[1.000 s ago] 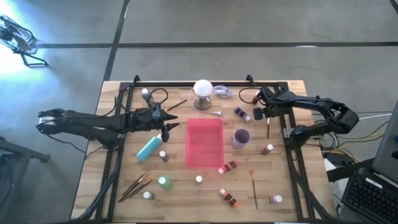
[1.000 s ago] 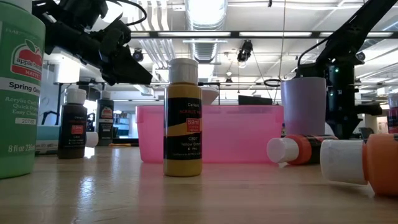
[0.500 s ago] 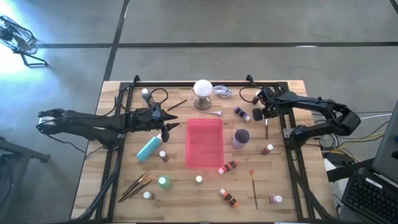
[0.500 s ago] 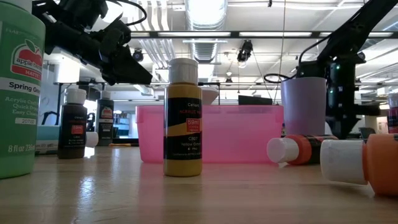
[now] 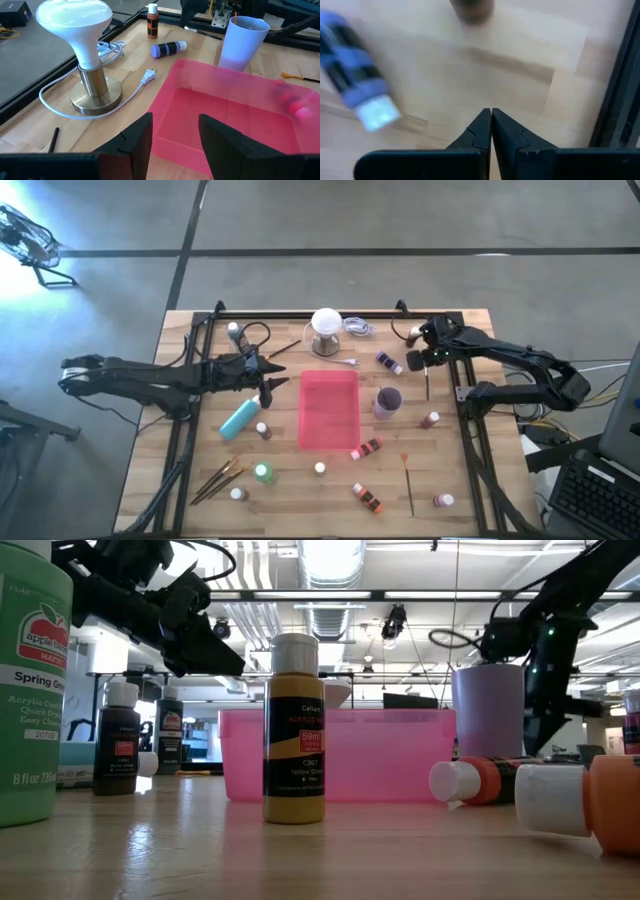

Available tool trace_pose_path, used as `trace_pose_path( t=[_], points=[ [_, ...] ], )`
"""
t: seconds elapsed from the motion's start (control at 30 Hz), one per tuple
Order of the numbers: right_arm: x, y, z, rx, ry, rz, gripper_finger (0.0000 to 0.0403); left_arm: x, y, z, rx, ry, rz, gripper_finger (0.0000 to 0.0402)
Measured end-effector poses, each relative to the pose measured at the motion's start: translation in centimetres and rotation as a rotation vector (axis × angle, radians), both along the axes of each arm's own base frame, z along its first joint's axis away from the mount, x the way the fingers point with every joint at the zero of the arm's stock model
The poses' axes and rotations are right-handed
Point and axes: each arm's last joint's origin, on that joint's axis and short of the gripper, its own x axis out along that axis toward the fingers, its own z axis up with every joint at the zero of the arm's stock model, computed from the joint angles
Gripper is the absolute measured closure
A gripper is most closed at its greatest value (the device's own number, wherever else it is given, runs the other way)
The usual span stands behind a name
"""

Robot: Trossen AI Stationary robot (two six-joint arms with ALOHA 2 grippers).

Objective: Pick & Place Paint Supplies
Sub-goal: Put the silver paintbrush into the purple cup

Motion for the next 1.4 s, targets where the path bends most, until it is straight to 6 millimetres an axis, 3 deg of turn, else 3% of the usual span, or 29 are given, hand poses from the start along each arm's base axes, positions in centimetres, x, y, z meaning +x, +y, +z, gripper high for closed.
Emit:
trace_pose_path(
  t=[0.2,0.4,0.67,0.87,1.13,1.27,1.4],
  points=[
    [0.0,1.0,2.5,-0.142,-0.138,0.039,0.0394,0.0,0.0,0.0,0.016,-0.001,-0.005,0.0236],
    [0.5,2.9,5.9,-0.309,-0.411,0.224,0.0394,0.0,0.0,0.1,0.024,0.001,-0.008,0.0236],
    [-1.2,5.4,9.1,-0.497,-0.615,0.285,0.0394,0.0,0.0,0.1,0.027,-0.007,-0.009,0.0236],
    [-1.5,7.1,10.3,-0.494,-0.769,0.395,0.0394,0.0,0.0,0.1,0.027,-0.007,-0.008,0.0236],
    [-0.1,9.3,12.4,-0.52,-1.054,0.595,0.0394,0.0,0.0,0.1,0.029,-0.006,-0.008,0.0236],
    [0.9,10.6,12.0,-0.564,-1.124,0.696,0.0394,0.0,0.0,0.1,0.044,-0.002,-0.014,0.0236],
    [2.0,11.9,9.9,-0.65,-1.059,0.725,0.0394,0.0,0.0,0.1,0.046,-0.001,-0.014,0.0236]
  ],
)
